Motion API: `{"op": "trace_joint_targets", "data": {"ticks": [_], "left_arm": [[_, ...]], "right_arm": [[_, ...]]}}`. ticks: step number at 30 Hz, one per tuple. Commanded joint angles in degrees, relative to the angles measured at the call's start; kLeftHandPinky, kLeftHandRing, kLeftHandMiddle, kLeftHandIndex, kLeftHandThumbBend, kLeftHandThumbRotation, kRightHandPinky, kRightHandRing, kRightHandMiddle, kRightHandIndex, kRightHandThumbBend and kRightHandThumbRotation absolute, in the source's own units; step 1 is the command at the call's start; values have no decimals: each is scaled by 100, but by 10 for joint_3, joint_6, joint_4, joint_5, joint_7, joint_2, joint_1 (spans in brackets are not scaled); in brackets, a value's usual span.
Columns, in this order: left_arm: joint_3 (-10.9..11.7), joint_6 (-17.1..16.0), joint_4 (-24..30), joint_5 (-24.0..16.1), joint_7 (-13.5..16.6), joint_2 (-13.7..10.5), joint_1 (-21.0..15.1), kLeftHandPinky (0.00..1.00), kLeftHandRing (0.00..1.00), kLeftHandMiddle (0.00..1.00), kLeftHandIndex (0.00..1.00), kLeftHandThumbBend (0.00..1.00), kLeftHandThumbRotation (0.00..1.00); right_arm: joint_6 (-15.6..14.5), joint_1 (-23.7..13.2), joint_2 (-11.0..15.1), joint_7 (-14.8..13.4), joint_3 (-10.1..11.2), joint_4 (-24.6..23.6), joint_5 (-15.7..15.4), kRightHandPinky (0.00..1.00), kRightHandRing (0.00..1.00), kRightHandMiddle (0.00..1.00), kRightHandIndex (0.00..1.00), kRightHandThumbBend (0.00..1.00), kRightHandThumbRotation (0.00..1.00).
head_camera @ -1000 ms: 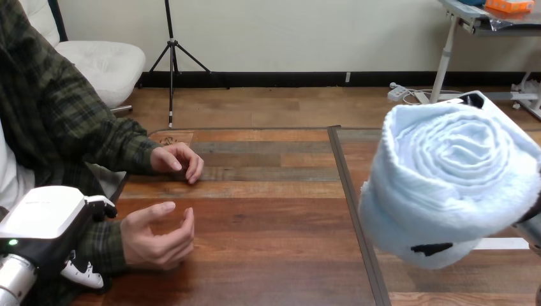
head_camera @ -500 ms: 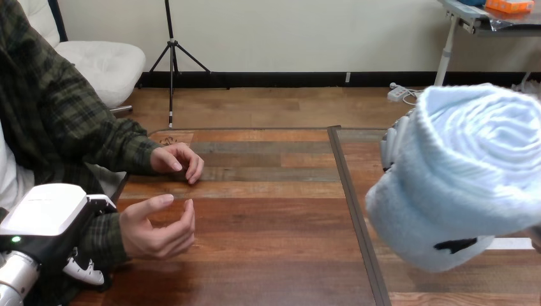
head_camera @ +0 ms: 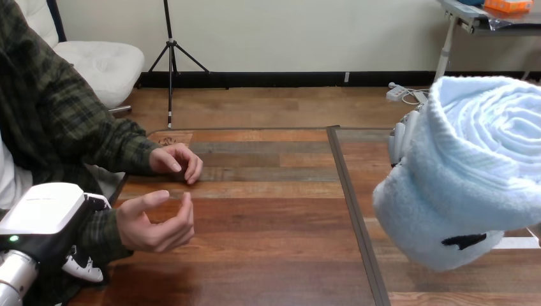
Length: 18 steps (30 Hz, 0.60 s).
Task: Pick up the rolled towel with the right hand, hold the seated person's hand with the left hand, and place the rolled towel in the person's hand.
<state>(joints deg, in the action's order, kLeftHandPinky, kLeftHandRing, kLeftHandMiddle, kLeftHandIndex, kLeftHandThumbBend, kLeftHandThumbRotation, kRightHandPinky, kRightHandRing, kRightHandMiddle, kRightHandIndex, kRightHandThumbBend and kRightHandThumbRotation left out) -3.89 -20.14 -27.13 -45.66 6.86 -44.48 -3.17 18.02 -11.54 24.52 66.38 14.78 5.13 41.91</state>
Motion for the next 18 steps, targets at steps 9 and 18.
{"op": "trace_joint_targets", "data": {"ticks": [9,18], "left_arm": [[-19,-14,-45,29,11,5,-22,37,40,44,47,88,0],[-23,-20,-57,38,19,8,-27,35,38,42,44,85,0]], "right_arm": [[-12,-24,-3,-3,22,-20,21,20,28,32,36,78,7],[-27,-24,-1,-1,25,-18,27,19,27,32,36,79,6]]}}
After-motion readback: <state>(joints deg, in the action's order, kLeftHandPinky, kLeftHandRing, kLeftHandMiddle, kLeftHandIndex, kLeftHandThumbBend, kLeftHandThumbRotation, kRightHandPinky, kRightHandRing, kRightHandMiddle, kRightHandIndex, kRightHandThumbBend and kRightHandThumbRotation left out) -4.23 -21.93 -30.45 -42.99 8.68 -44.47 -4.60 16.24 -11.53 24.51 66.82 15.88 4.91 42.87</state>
